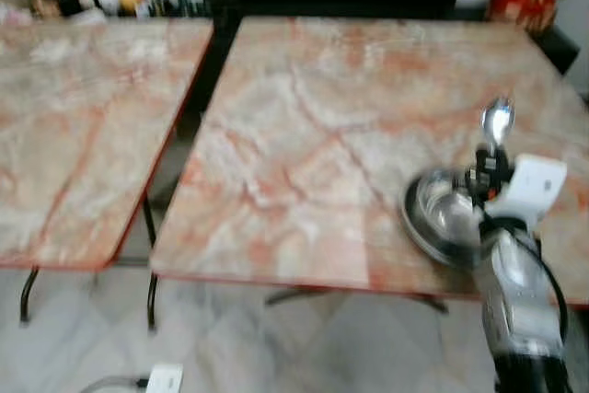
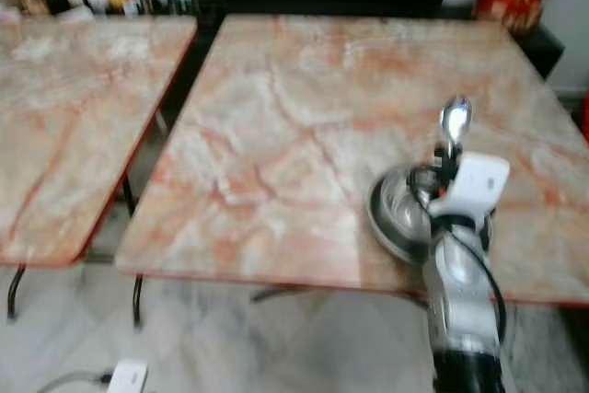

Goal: Setting the table

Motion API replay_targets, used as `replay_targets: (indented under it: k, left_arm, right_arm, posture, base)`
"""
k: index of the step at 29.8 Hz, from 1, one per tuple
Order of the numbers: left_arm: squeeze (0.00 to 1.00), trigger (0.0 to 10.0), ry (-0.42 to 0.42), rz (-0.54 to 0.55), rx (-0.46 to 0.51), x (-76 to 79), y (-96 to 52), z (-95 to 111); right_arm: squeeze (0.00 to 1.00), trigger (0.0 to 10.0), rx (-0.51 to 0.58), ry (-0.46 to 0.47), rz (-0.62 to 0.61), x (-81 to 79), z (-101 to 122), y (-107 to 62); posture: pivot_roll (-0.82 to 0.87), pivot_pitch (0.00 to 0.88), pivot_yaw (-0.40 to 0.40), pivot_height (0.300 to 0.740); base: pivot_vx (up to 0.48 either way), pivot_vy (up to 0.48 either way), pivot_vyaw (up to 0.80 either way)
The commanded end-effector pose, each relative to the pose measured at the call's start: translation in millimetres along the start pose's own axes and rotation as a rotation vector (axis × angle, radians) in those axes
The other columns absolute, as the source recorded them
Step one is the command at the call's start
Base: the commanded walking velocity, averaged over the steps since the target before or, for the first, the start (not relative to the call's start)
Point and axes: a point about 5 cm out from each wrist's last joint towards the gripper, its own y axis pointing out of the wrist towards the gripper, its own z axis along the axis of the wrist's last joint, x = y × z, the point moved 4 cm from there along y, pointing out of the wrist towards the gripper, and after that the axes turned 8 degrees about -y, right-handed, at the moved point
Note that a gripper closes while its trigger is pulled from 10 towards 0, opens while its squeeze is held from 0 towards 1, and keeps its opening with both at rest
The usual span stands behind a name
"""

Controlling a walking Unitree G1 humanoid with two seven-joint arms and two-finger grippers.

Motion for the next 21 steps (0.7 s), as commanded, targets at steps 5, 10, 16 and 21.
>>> replay_targets:
  k: [5,10,16,21]
  left_arm:
    - [0.00,10.0,-0.004,0.001,-0.023,-5.1,-0.5,-2.7]
    - [0.00,10.0,-0.007,0.002,-0.024,-6.8,-0.5,-2.2]
    - [0.00,10.0,-0.012,0.000,-0.024,-8.0,-0.5,-1.8]
    - [0.00,10.0,-0.015,-0.001,-0.025,-8.0,-0.6,-2.2]
  right_arm:
    - [0.00,10.0,0.018,-0.039,-0.052,20.9,10.1,8.1]
    - [0.00,10.0,-0.094,-0.121,-0.027,25.1,-1.8,19.9]
    - [0.00,10.0,-0.237,-0.152,0.063,18.6,-22.4,24.6]
    - [0.00,10.0,-0.311,-0.109,0.108,13.2,-34.8,24.3]
  posture:
    - [-0.11,0.099,0.048,0.740]
    - [-0.11,0.101,0.049,0.740]
    - [-0.11,0.104,0.050,0.740]
    - [-0.11,0.108,0.049,0.740]
  base:
    - [0.000,0.000,0.00]
    - [0.000,0.000,0.00]
    - [0.000,0.000,0.00]
    - [0.000,0.000,0.00]
